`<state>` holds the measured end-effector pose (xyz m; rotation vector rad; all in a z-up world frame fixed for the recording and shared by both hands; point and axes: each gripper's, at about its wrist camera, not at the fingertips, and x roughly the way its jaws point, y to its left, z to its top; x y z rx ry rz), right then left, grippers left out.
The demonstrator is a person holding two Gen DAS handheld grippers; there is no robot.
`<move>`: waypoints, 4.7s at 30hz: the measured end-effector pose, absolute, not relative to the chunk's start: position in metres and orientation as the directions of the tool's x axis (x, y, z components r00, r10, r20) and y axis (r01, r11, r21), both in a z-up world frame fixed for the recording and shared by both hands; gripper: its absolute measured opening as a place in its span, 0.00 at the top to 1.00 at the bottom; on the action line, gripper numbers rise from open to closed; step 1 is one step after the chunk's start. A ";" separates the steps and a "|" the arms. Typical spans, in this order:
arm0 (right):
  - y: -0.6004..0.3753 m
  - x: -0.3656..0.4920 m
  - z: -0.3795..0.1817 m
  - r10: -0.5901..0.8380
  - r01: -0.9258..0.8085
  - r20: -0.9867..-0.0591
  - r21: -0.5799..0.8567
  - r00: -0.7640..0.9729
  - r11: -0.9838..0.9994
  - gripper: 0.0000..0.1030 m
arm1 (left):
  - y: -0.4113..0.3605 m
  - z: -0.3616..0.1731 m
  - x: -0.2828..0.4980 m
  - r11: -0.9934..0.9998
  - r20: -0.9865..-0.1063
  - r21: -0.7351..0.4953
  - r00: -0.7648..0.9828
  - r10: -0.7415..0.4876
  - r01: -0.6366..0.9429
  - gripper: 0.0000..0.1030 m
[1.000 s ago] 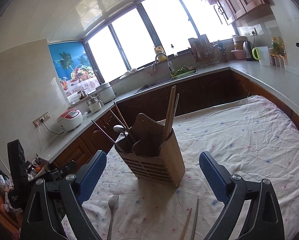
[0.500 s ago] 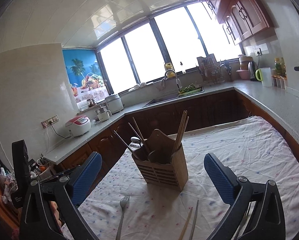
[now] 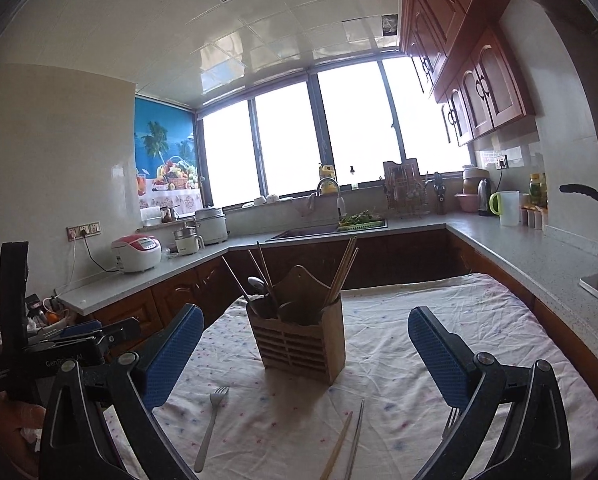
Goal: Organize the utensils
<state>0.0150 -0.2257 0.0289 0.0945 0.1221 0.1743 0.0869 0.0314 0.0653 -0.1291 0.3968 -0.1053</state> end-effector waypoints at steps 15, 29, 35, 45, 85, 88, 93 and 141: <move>-0.236 0.002 -0.024 0.130 -0.119 -0.201 0.066 0.971 0.991 0.00 | 0.027 0.024 0.067 0.992 -0.414 -0.110 0.904 -0.107 0.068 0.00; -0.228 -0.029 -0.040 0.111 -0.114 -0.179 -0.008 0.978 0.993 0.00 | 0.012 -0.002 0.040 0.998 -0.404 -0.038 0.913 -0.060 0.048 0.00; -0.227 -0.029 -0.051 0.110 -0.113 -0.211 -0.005 0.971 0.994 0.00 | 0.010 -0.008 0.035 0.999 -0.405 -0.009 0.913 -0.045 0.045 0.00; -0.240 -0.030 -0.055 0.084 -0.084 -0.213 0.011 0.973 0.996 0.00 | 0.009 -0.014 0.033 0.999 -0.413 0.018 0.911 -0.020 0.030 0.00; -0.236 -0.036 -0.051 0.105 -0.108 -0.182 -0.008 0.978 0.994 0.00 | 0.004 -0.007 0.028 0.998 -0.383 0.041 0.923 -0.026 0.045 0.00; -0.235 -0.036 -0.051 0.109 -0.113 -0.180 -0.010 0.978 0.994 0.00 | 0.004 -0.007 0.028 0.998 -0.383 0.041 0.924 -0.024 0.042 0.00; -0.233 -0.035 -0.051 0.110 -0.114 -0.180 -0.011 0.977 0.993 0.00 | 0.006 -0.008 0.028 0.999 -0.382 0.038 0.924 -0.019 0.036 0.00; -0.237 -0.040 -0.051 0.122 -0.120 -0.171 0.027 0.978 0.992 0.00 | -0.002 -0.007 0.026 0.997 -0.377 0.064 0.926 -0.017 0.045 0.00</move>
